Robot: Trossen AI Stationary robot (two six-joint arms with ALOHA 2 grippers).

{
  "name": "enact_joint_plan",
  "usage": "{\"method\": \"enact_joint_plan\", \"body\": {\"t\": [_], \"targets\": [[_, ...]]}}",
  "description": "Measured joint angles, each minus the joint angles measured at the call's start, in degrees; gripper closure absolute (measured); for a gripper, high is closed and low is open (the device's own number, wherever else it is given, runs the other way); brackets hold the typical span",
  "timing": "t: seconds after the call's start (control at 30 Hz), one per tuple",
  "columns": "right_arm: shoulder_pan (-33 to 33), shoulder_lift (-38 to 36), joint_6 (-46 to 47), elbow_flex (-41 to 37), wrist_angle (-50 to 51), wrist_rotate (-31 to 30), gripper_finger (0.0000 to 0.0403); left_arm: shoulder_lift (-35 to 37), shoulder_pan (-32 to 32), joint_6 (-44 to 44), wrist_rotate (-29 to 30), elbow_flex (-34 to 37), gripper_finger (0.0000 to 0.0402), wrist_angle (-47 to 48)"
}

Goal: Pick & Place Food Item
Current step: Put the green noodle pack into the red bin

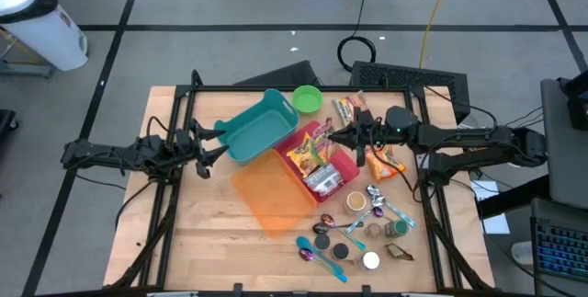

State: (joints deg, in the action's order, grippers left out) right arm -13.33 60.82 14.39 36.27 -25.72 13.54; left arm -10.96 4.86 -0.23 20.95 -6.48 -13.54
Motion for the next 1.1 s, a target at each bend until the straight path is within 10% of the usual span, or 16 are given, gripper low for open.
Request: {"method": "enact_joint_plan", "body": {"t": [0.5,1.1], "targets": [[2.76,20.25,-0.54,18.15,17.22,-10.72,0.0403,-0.02,0.0,0.0,0.0,0.0,0.0149,-0.02],[4.08,27.25,3.79,18.09,18.98,-13.88,0.0403,-0.02,0.0,0.0,0.02,-0.01,0.0149,0.0]]}}
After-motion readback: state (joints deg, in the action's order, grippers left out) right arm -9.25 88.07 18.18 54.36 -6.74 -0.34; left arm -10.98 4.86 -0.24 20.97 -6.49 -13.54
